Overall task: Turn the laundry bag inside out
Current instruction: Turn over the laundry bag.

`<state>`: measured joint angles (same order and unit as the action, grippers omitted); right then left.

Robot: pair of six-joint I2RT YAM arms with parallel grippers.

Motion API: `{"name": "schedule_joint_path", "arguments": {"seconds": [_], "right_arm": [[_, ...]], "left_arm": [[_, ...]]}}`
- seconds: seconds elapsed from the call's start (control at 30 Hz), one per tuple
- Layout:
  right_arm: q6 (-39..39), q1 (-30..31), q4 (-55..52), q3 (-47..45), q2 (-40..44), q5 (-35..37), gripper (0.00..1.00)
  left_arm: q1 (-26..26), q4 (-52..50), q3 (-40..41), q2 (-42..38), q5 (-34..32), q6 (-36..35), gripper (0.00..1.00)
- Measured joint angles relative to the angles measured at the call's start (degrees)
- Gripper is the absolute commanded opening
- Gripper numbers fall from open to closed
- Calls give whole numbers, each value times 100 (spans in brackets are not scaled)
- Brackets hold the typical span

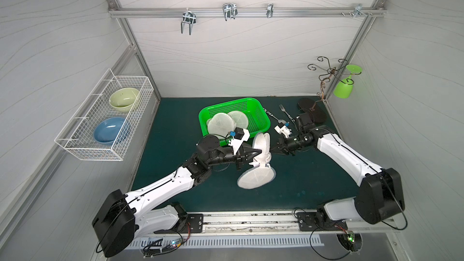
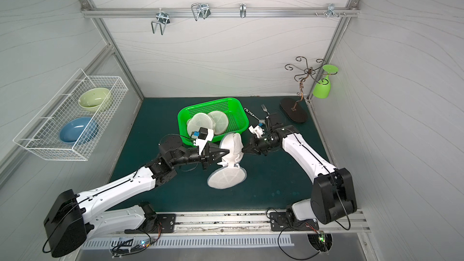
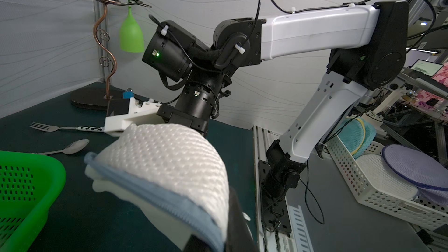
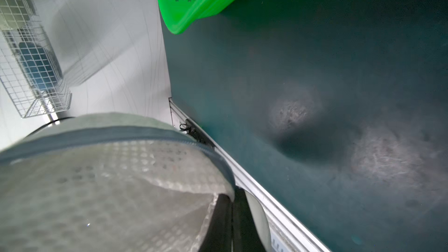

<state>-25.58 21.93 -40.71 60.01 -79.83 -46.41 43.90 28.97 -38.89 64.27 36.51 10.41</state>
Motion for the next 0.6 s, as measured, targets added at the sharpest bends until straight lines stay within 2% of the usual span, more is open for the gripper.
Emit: {"name": "schedule_joint_path", "arguments": {"seconds": [0.1,0.23,0.4,0.5,0.6], "right_arm": [[44,9,166,7,48,-302,35],[116,-96,188,85,258,-247,48],[326,-549,74,267,907,595,56],[671,-719,-57,483,1290,1163,57],[1207,-632,-188,686,1475,1493,55]], "left_arm": [[4,66,-48,-2,-306,-81,0],[-81,85,-63,-4,-706,-122,0],[-402,-55,-57,-4,-796,-122,0],[-522,-256,-39,-11,-721,-164,0],[-551,-529,-17,-63,-564,-260,0]]}}
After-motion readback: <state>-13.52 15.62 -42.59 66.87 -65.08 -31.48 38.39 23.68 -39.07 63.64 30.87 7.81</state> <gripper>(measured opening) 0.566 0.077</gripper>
